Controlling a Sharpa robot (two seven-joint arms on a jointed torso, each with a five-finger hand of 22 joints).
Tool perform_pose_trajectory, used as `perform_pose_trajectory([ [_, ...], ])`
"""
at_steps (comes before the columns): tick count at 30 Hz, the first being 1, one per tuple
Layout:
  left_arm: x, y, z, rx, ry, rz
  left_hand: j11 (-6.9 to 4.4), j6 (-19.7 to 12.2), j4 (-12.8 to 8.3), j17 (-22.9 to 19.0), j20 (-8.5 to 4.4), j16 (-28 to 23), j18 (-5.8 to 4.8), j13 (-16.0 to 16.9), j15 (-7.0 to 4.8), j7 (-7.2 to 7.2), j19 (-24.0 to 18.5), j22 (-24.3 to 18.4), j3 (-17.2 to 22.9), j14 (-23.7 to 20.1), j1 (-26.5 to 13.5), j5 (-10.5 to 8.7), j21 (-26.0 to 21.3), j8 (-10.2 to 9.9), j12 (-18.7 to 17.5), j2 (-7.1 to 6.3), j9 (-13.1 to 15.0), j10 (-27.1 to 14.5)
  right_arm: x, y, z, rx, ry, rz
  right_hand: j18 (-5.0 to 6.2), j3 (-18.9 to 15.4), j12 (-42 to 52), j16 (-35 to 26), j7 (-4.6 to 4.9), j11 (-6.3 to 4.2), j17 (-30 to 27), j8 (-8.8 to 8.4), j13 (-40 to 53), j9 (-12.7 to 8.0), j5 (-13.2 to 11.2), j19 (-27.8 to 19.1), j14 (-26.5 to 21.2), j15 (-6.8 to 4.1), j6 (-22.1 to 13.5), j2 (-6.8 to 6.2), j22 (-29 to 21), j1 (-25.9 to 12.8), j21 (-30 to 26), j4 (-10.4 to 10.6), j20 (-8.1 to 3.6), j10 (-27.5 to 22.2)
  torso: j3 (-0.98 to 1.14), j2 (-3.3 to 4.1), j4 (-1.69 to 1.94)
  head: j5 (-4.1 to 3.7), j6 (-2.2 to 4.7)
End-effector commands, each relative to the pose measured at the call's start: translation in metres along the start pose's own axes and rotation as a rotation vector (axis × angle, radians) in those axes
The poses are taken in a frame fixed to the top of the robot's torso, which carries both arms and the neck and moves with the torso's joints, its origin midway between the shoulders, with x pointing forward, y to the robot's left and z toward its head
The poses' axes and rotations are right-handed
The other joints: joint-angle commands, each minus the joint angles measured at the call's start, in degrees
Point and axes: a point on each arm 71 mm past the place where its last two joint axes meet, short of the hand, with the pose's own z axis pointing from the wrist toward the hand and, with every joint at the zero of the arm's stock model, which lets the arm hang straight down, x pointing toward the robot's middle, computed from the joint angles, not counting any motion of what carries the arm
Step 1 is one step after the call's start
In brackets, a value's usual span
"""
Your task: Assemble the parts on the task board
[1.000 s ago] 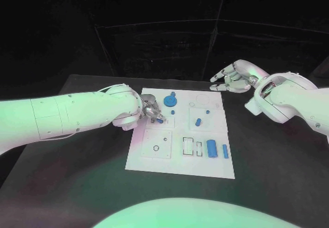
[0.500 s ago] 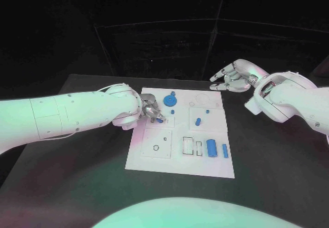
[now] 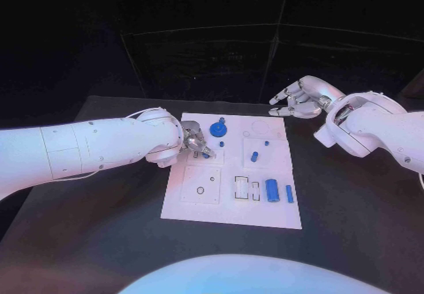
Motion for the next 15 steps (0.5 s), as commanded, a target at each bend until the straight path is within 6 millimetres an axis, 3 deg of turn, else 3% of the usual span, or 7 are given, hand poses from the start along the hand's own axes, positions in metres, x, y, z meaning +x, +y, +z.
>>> perform_pose_trajectory([
  [1,0.0003,-0.001,0.0,-0.004,0.004,0.011,-0.11,0.18,0.13,15.09,0.09,0.18,-0.4,0.13,-0.26,0.32,0.51,0.15,-0.74,6.07,-0.55,-0.3,0.25,-0.09,0.39,-0.03,-0.05,0.41,-0.0002,0.0019,0.0004,-0.01,0.004,0.002,0.37,-0.17,-0.28,-0.17,-0.01,-0.06,-0.05,0.3,-0.05,-0.06,-0.3,-0.42,2.46,-0.43,0.35,-0.21,-0.05,-0.23,-0.31,-0.21,-0.15,-0.34,-0.04,-0.01,0.02,-0.03,-0.11],
  [15,0.0004,-0.0008,-0.001,-0.004,0.008,-0.001,-0.21,0.47,1.08,15.09,0.05,0.18,-0.44,0.3,-0.32,0.18,0.62,0.43,-2.07,6.07,-0.79,-0.13,0.37,0.0,0.55,0.83,-0.04,0.59,0.0001,0.0021,0.001,-0.01,0.005,0.002,0.4,-0.18,-0.49,-0.24,-0.02,-0.07,-0.15,0.3,-0.26,-0.06,-0.25,-0.5,2.43,-0.44,0.35,-0.2,-0.17,-0.28,-0.37,-0.19,-0.15,-0.46,-0.04,-0.02,0.07,-0.07,-0.2],
])
